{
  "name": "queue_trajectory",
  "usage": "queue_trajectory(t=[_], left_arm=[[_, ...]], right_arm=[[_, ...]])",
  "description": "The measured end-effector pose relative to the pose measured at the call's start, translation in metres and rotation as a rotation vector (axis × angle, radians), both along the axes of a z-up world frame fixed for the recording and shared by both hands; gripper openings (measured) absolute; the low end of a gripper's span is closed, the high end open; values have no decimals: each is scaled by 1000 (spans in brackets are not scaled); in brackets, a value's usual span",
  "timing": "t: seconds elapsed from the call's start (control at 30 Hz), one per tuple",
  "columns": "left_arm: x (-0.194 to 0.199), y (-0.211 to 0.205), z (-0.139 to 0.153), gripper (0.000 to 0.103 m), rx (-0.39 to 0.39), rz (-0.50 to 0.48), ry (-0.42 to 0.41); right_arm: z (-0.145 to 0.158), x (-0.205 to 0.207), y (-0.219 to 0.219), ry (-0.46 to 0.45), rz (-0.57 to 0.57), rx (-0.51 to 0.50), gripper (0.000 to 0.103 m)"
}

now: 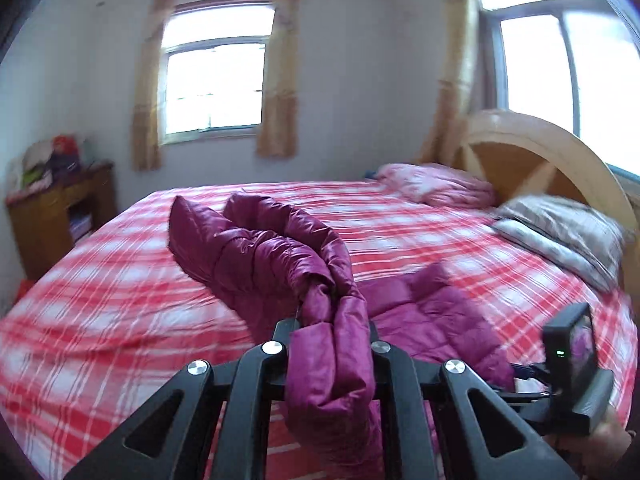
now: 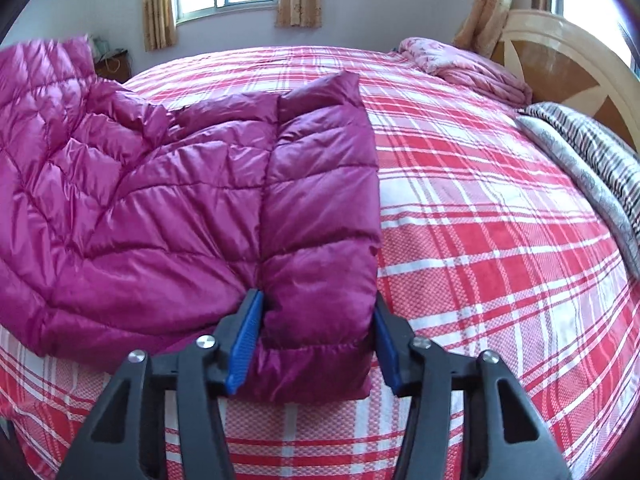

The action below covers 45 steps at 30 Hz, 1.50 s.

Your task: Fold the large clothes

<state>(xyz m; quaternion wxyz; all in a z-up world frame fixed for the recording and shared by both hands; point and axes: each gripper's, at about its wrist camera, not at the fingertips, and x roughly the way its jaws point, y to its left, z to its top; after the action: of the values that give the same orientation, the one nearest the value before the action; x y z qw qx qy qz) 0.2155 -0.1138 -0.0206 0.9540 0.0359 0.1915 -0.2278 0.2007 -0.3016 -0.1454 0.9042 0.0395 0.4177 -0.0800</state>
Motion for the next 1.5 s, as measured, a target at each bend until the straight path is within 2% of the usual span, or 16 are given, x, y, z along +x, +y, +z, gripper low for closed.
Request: queue_trajectory(t=[0.03, 0.1, 0.27, 0.5, 0.67, 0.83, 0.93, 1.0, 1.07, 1.13, 1.2, 1.27, 1.3, 1.37, 1.43, 1.5], left_arm=[[-1, -11, 0, 12, 15, -41, -4], [-1, -38, -4, 12, 38, -119, -7], [-4, -91, -27, 12, 82, -276, 42], [0, -145, -65, 12, 182, -384, 67], [6, -154, -91, 15, 196, -431, 102], [4, -159, -98, 19, 209, -447, 91], [-6, -164, -94, 26, 235, -459, 51], [-18, -164, -83, 36, 221, -455, -22], [-31, -161, -69, 67, 192, -463, -108], [-41, -153, -54, 76, 147, -442, -202], [-44, -143, -36, 76, 92, -448, -244], [-47, -121, -10, 76, 36, -300, -364], [-45, -104, 3, 78, -16, -271, -378], [-32, -76, 17, 90, -45, -167, -369], [-15, -58, 13, 92, -5, -74, -347], [12, -40, -5, 92, 52, 26, -277]], right_arm=[[0, -2, -5, -11, -7, 26, 58], [2, -6, -18, -25, -31, 72, 74], [2, -8, -42, -39, -72, 162, 74], [-12, -8, -82, -54, -126, 389, 74], [-13, -10, -90, -76, -150, 421, 74], [-11, -19, -102, -109, -200, 465, 74], [-9, -27, -110, -124, -250, 459, 74], [-10, -29, -113, -130, -269, 469, 74], [-10, -31, -115, -141, -283, 473, 74], [-7, -34, -117, -149, -298, 456, 75], [-8, -34, -119, -145, -306, 455, 74], [-7, -35, -120, -149, -308, 453, 74], [-6, -35, -120, -153, -306, 448, 74], [0, -40, -119, -176, -307, 422, 74], [10, -45, -115, -215, -302, 393, 74], [25, -50, -106, -272, -284, 355, 74]])
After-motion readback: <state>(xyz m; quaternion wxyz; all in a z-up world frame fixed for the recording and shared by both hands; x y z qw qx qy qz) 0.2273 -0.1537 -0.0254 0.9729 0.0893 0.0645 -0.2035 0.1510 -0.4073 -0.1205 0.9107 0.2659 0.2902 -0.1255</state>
